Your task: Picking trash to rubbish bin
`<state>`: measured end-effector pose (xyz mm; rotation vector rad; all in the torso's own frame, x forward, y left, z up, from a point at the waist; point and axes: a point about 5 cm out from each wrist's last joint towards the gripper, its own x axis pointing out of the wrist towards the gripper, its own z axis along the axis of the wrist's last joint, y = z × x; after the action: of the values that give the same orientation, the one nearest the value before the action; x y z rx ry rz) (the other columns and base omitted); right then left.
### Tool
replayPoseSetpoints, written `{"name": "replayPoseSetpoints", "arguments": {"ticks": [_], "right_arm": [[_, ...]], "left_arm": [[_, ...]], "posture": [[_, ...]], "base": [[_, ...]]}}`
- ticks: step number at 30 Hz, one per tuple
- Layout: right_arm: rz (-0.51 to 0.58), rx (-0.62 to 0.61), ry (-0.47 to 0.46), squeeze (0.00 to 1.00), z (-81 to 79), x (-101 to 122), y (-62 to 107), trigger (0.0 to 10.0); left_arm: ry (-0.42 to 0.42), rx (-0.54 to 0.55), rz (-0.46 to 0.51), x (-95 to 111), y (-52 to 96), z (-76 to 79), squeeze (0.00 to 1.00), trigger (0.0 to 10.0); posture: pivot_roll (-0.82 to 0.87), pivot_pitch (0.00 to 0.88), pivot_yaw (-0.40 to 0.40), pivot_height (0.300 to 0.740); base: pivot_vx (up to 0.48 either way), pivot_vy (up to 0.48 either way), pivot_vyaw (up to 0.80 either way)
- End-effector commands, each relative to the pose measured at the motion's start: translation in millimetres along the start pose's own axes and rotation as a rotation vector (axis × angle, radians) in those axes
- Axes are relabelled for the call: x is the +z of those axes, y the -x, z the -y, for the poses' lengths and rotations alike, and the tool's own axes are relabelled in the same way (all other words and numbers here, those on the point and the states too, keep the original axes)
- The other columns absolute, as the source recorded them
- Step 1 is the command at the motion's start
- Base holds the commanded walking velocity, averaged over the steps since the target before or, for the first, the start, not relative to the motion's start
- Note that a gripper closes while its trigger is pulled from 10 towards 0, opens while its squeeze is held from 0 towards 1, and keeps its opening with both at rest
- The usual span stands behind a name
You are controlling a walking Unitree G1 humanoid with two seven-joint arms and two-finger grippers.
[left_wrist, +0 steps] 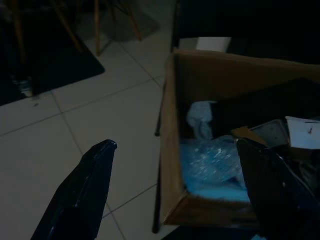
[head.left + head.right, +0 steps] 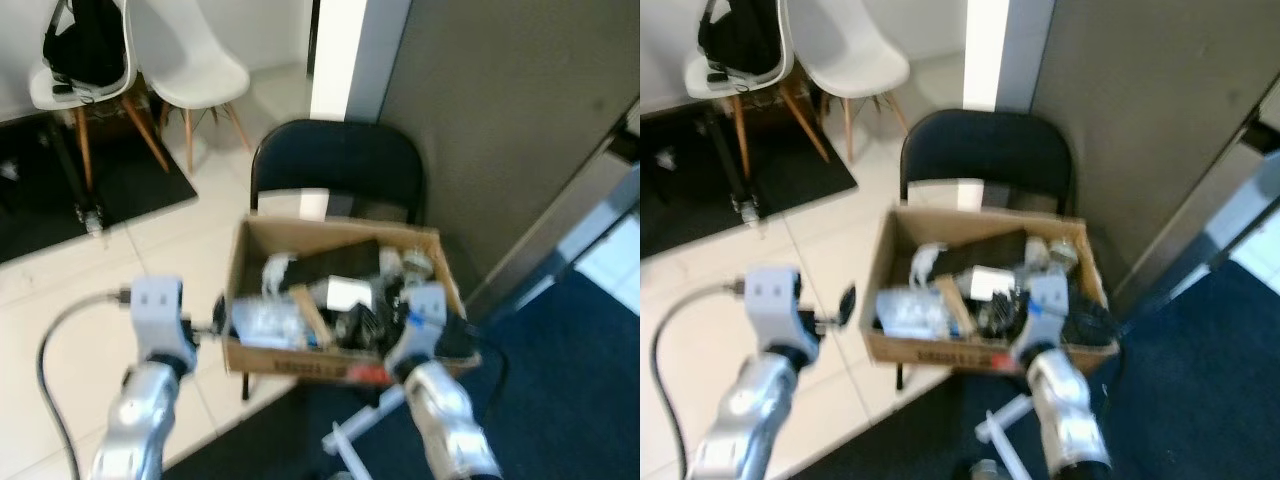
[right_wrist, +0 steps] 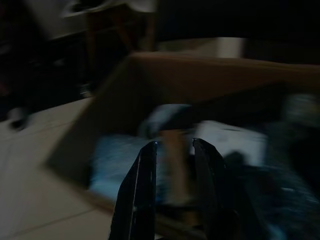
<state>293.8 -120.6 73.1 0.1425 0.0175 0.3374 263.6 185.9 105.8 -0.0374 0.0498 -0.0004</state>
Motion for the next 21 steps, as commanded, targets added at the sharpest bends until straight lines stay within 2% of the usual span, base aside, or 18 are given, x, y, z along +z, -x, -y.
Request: {"name": "replayPoseSetpoints", "arguments": {"ticks": [1, 4, 7, 9, 11, 13, 17, 21], "right_arm": [[-0.014, -0.019, 0.013, 0.0, 4.5, -1.4, 3.2, 10.0], [-0.02, -0.036, 0.032, 0.0, 5.8, -1.4, 2.8, 10.0], [-0.023, -0.05, 0.087, 0.0, 7.0, -1.3, 1.7, 10.0], [-0.035, -0.094, 0.159, 0.0, 9.8, -1.4, 0.5, 10.0], [-0.041, -0.123, 0.184, 0.0, 12.1, -0.4, -0.6, 10.0], [-0.014, -0.092, 0.197, 0.0, 11.7, 3.1, -1.0, 10.0], [0.005, -0.055, 0.194, 0.0, 11.5, 5.5, 0.5, 10.0], [-0.013, -0.086, 0.108, 0.0, 13.1, 2.5, 0.2, 10.0]], "left_arm": [[-0.007, 0.006, -0.007, -2.3, 1.2, -0.2, 0.0, 10.0], [-0.014, 0.005, -0.007, -2.6, 0.5, -0.2, 0.0, 10.0], [-0.012, 0.019, -0.006, -2.9, 0.2, -1.4, 0.0, 10.0], [-0.01, 0.026, -0.004, -2.8, -0.1, -2.2, 0.0, 10.0], [-0.01, 0.026, -0.002, -2.2, -0.9, -2.2, 0.0, 10.0], [-0.011, 0.029, 0.0, -1.8, -1.6, -2.4, 0.0, 10.0], [-0.008, 0.035, -0.001, -1.9, -1.8, -1.9, 0.0, 10.0], [-0.012, 0.02, -0.007, -3.0, -2.5, 1.1, 0.0, 10.0]], "posture": [[0.09, 0.113, -0.044, 0.74], [0.09, 0.116, -0.044, 0.74], [0.09, 0.117, -0.044, 0.74], [0.09, 0.117, -0.041, 0.74], [0.09, 0.12, -0.042, 0.74], [0.09, 0.123, -0.043, 0.74], [0.09, 0.124, -0.042, 0.74], [0.08, 0.13, -0.041, 0.74]], "base": [[0.0, 0.0, 0.0], [0.0, 0.0, 0.0], [0.0, 0.0, 0.0], [0.0, 0.0, 0.0], [0.0, 0.0, 0.0], [0.0, 0.0, 0.0], [0.0, 0.0, 0.0], [0.0, 0.0, -0.28]]}}
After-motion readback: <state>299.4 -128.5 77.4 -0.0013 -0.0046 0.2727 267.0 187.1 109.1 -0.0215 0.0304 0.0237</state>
